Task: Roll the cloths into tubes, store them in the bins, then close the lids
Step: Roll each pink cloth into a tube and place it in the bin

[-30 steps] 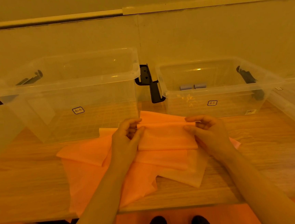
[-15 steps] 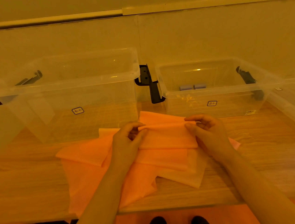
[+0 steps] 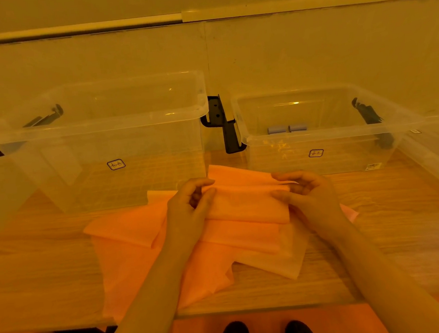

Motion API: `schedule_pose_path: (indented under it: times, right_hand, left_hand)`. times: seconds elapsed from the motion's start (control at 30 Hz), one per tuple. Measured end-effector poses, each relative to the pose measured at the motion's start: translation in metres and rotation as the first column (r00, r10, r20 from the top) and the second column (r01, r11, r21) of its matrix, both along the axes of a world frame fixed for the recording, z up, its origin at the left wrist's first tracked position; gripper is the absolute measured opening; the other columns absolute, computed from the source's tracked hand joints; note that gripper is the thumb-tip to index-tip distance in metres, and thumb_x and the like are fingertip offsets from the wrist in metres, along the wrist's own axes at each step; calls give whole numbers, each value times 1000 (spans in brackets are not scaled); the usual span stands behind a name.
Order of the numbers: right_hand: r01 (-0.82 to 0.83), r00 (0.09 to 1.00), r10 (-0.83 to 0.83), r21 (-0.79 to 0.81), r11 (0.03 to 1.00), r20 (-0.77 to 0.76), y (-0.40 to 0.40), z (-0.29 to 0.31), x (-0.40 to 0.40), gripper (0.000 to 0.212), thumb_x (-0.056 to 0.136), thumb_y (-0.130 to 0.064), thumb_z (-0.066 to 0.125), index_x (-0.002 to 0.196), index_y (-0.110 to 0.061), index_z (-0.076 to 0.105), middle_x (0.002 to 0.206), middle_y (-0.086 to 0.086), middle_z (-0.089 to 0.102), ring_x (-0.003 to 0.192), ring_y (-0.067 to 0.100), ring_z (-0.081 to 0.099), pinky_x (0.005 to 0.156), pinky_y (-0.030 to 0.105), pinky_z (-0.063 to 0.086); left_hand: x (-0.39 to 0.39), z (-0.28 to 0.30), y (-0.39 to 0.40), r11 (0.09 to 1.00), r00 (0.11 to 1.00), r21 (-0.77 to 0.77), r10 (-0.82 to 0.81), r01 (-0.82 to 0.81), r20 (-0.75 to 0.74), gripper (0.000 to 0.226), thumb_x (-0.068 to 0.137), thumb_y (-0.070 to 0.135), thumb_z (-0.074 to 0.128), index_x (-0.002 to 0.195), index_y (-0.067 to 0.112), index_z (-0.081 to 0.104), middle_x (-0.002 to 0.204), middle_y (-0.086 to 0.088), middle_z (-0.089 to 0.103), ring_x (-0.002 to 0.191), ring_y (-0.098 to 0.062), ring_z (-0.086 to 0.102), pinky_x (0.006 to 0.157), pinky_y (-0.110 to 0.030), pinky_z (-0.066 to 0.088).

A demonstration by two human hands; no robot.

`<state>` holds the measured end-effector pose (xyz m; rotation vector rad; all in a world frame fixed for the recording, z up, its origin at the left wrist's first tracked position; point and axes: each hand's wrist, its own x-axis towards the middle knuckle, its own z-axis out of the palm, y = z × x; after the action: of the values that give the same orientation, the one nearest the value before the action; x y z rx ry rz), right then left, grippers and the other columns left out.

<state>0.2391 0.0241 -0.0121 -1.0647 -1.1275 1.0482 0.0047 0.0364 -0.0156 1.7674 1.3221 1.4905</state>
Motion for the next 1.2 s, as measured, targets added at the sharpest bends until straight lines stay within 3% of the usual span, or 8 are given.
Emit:
schedule_pose_path:
  times: [0.1,0.2,0.37,0.5,0.73,0.83,1.0,1.2]
  right_hand:
    - [-2,1000,2,-10,1000,-14,2,-2,1,23,74,4,74,92,-11,71,111,-1,70,100,12,68,78,34,59]
    - [13,1000,-13,-8,1000,-8,2,-2,1,21,78,-1,72,95,-13,72,102,0,73,95,14,70,77,34,60]
    - [60,998,-61,29,998,34,3,-3,2,17,79,-8,73,85,-24,74,97,1,73,92,18,69,72,33,57]
    - [56,998,-56,30,998,5,1,1,0,13,81,-2,70,86,-14,71,85,-4,74,81,8,69,67,24,56]
    - [0,1000,-1,-18,1000,-25,-4,3,-2,18,76,0,73,91,-10,68,86,0,74,79,13,71,61,26,58]
    - [18,1000,-18,7,1000,25,-4,3,-3,11,79,-5,73,87,-10,69,82,0,73,75,11,69,59,23,56]
    - [31,998,-33,24,999,57,-1,1,-2,8,82,-8,70,90,-10,68,88,5,71,76,13,67,59,22,54]
    - [38,998,-39,27,999,51,-1,2,-3,8,83,-5,69,89,-10,68,92,2,72,80,9,68,64,22,56]
  left_hand:
    - [1,1,0,1000,1000,-25,1,-1,3,17,89,18,65,100,32,65,79,3,58,66,0,49,59,-13,40]
    - [1,1,-2,999,1000,-50,-12,13,27,20,86,15,68,100,30,67,77,6,57,65,0,49,58,-12,40]
    - [1,0,-2,995,999,-86,-42,44,32,28,82,13,72,104,30,67,90,7,64,77,-8,57,65,-14,45]
    - [2,3,-2,996,1000,-84,-12,11,-13,22,85,19,70,103,30,66,95,11,64,83,-6,58,68,-11,44]
    - [3,4,-3,998,1000,-64,-3,4,17,18,87,17,67,93,32,59,76,8,53,67,-5,48,59,-11,39]
    - [4,5,-4,998,1000,-59,-8,9,16,14,87,18,68,95,28,63,85,8,59,75,-6,56,64,-11,43]
    - [1,2,-3,996,996,-55,-64,67,65,28,83,10,71,96,35,65,102,0,66,88,-14,62,76,-28,52]
    - [1,3,-4,995,996,-54,-77,80,53,31,80,4,73,92,33,68,101,8,66,89,-6,62,78,-24,53]
